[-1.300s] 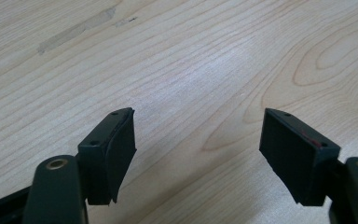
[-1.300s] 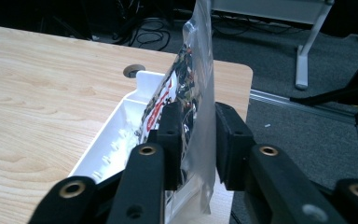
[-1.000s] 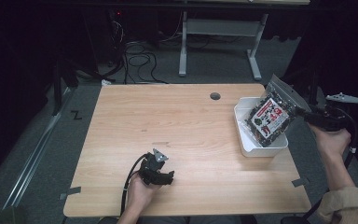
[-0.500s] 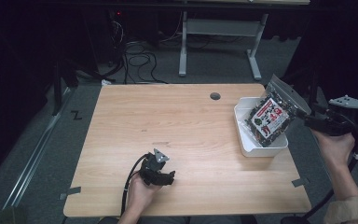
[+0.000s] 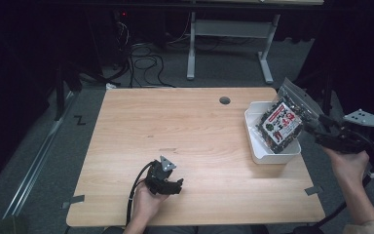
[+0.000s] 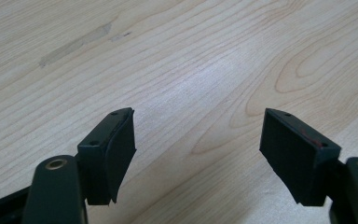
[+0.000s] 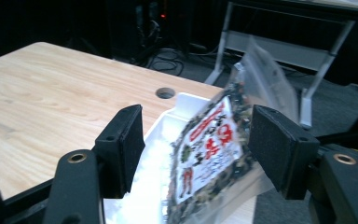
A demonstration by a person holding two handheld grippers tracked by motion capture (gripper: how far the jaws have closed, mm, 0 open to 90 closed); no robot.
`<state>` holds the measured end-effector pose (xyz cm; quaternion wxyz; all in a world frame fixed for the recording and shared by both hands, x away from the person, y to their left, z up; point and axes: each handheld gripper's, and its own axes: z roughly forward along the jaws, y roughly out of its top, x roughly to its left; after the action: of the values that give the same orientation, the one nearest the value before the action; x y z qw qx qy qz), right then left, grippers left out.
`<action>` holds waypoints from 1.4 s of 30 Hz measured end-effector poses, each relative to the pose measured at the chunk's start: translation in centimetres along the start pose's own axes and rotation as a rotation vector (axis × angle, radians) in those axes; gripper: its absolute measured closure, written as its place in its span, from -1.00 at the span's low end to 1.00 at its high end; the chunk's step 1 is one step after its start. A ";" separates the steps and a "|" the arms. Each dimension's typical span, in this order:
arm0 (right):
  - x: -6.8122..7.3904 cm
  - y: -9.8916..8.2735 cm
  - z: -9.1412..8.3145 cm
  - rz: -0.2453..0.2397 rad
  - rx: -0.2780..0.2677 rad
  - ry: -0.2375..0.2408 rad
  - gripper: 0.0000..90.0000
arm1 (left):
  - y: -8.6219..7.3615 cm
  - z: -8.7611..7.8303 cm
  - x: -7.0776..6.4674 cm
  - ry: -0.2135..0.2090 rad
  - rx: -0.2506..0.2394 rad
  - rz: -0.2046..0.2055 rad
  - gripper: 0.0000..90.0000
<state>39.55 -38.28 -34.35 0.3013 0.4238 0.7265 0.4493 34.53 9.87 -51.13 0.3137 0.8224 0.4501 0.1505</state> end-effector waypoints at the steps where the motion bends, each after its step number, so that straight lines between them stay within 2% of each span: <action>1: 0.2 -0.1 -0.1 0.000 -0.001 0.007 -0.18 | 0.0 0.0 0.0 -0.001 -0.002 0.000 -0.40; 6: 1.2 -0.7 -0.4 -0.010 -0.014 0.061 -0.13 | 0.0 -0.3 0.0 -0.003 -0.021 -0.005 -0.40; 14: 3.0 -1.4 -0.3 -0.022 0.004 0.124 -0.10 | 0.0 -0.5 0.0 -0.002 -0.031 -0.008 -0.40; 19: 4.1 -2.1 -0.2 -0.014 0.004 0.184 -0.09 | 0.0 -0.4 0.0 -0.003 -0.025 -0.008 -0.40; 21: 4.5 -2.3 -0.2 -0.025 0.000 0.196 -0.08 | 0.0 -0.4 -0.1 -0.002 -0.025 -0.004 -0.40; 28: 6.3 -3.2 0.3 -0.051 0.014 0.253 -0.07 | 0.1 -0.4 0.0 -0.006 -0.026 -0.005 -0.40; 32: 7.2 -3.6 0.7 -0.047 0.018 0.297 -0.07 | 0.0 -0.5 -0.1 -0.006 -0.032 -0.005 -0.40; 42: 8.9 -4.3 1.9 -0.054 0.056 0.348 -0.06 | 0.1 -0.4 -0.1 -0.007 -0.030 -0.004 -0.40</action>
<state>35.55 -30.67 -39.52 0.1712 0.3284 0.7908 0.4873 34.25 9.90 -50.76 0.3280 0.8171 0.4485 0.1536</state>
